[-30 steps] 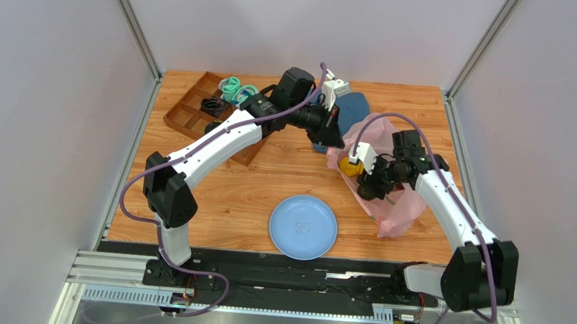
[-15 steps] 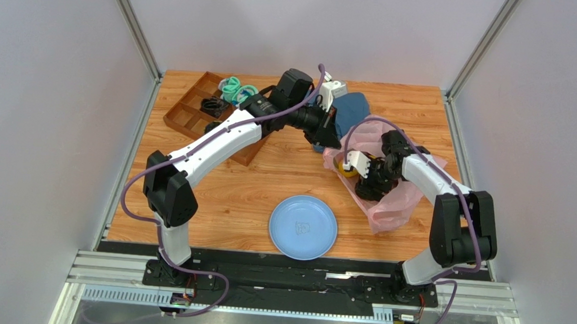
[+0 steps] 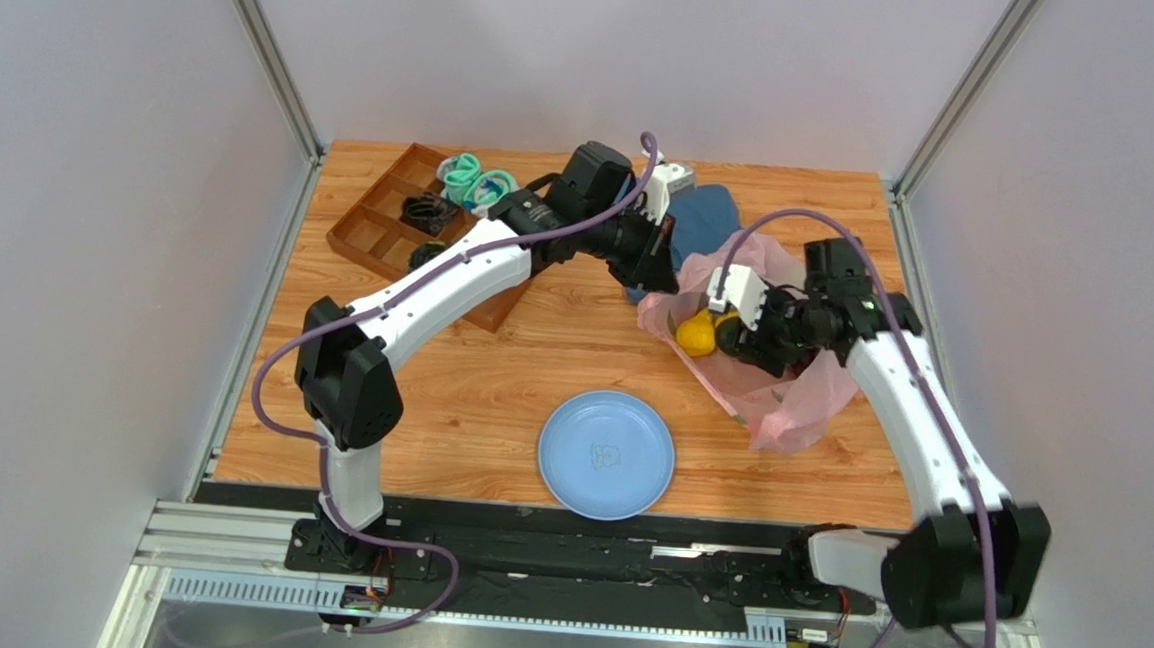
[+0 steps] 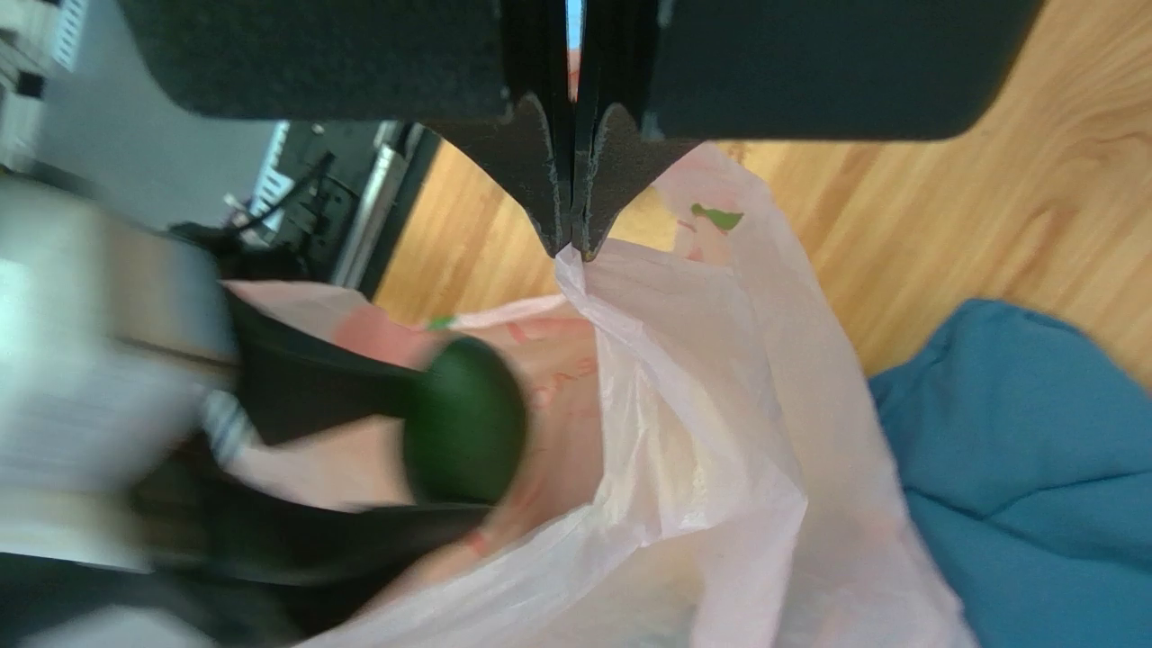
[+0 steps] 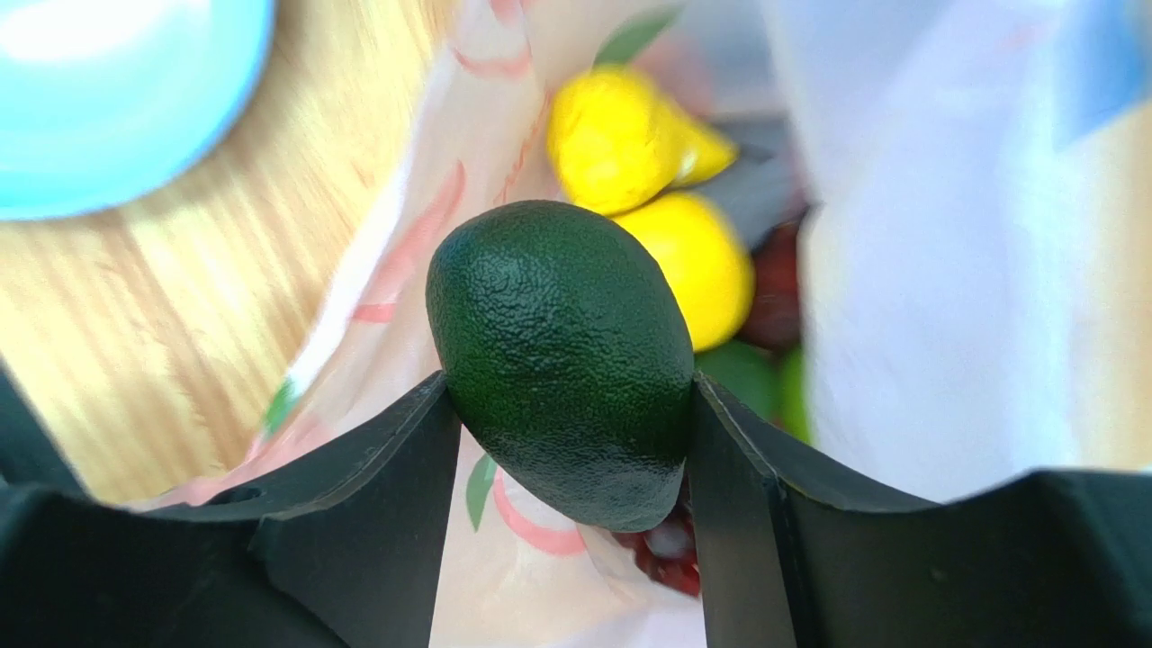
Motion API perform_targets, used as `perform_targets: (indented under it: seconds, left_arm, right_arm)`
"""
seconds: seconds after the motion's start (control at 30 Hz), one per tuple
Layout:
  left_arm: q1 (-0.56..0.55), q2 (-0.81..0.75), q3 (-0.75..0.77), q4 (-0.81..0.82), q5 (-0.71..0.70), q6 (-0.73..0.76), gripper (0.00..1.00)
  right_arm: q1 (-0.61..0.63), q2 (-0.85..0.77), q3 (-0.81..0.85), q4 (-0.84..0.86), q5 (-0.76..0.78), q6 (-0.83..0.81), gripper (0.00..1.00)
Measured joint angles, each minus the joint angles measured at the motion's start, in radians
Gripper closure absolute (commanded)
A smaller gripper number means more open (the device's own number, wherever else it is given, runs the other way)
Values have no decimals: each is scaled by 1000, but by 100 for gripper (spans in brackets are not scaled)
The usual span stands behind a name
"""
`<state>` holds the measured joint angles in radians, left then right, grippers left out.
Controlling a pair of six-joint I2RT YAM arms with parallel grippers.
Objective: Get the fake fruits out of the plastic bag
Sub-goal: Take out the fake fruit from the plastic bag, then place the fake fruit on the plate.
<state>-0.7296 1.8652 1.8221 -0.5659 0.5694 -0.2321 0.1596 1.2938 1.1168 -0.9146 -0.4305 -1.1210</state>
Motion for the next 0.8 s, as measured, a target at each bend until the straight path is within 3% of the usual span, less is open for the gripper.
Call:
perform_targets:
  seconds: [0.13, 0.2, 0.23, 0.33, 0.57, 0.8]
  left_arm:
    - [8, 39, 48, -11, -98, 6, 97]
    - [23, 56, 73, -12, -113, 1, 72]
    - [29, 61, 80, -11, -113, -4, 46]
    - [52, 68, 100, -11, -107, -18, 24]
    - [137, 53, 108, -13, -52, -35, 20]
    - [387, -131, -23, -23, 47, -51, 21]
  right_arm:
    - [20, -228, 4, -76, -71, 24, 70]
    - [67, -316, -24, -96, -93, 45, 70]
    - [90, -338, -33, -107, -102, 52, 70]
    - [203, -346, -53, -128, -119, 89, 70]
    - [454, -177, -61, -30, -121, 180, 69]
    - [605, 63, -41, 116, -101, 213, 70]
